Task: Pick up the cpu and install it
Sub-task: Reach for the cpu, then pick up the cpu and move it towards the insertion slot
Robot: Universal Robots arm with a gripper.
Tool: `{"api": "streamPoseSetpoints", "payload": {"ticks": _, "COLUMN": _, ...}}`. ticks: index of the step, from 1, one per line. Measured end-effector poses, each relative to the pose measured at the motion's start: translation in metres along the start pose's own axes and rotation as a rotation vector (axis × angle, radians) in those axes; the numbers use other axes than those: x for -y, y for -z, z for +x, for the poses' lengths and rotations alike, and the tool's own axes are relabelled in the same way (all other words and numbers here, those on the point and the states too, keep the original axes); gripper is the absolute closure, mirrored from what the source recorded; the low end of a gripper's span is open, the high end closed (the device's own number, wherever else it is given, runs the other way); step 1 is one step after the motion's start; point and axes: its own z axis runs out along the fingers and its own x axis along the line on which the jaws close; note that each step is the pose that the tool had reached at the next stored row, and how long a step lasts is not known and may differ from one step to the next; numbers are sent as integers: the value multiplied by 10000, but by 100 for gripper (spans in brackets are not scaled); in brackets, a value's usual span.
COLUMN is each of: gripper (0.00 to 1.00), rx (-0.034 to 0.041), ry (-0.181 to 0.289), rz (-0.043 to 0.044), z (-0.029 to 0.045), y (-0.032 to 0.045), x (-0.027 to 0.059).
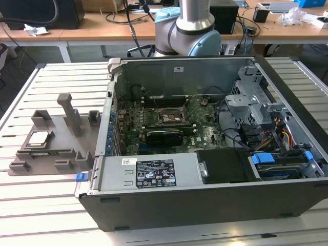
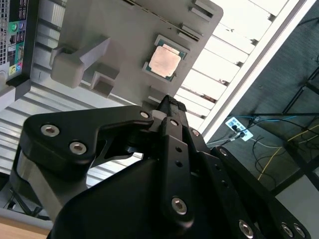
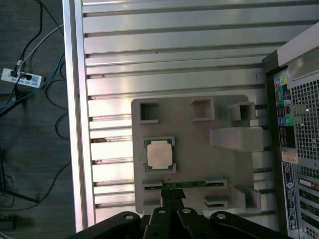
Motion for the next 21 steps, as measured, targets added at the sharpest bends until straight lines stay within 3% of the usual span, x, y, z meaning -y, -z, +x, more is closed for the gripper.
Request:
{"api": "streamPoseSetpoints", "payload": {"ticks": 10, "gripper": 89, "rx": 0, "ry": 0, "rz": 1, "z": 0, "y": 0, "x": -2}}
{"api": "streamPoseSetpoints", "payload": {"ticks": 15, "gripper": 64, "rx": 0, "ry": 0, "rz": 0, "z": 0, "y": 0, "x": -3}}
{"api": "streamPoseSetpoints", "payload": {"ticks": 16, "gripper": 46, "rx": 1, "ry": 0, "rz": 0, "z": 0, "y": 0, "x": -3}}
{"api": "streamPoseSetpoints", "payload": {"ticks": 17, "gripper": 46, "rx": 0, "ry": 0, "rz": 0, "z": 0, "y": 0, "x": -3}}
{"api": "streamPoseSetpoints", "payload": {"ticks": 19, "gripper": 34, "rx": 0, "ry": 0, "rz": 0, "z": 0, "y": 0, "x": -4}}
{"api": "streamPoseSetpoints", "payload": {"ticks": 20, "gripper": 34, "rx": 1, "ry": 0, "rz": 9, "z": 0, "y": -1, "x": -4}}
{"api": "streamPoseSetpoints", "payload": {"ticks": 21, "gripper": 34, "rx": 5, "ry": -1, "rz": 77, "z": 1, "y": 0, "x": -6}}
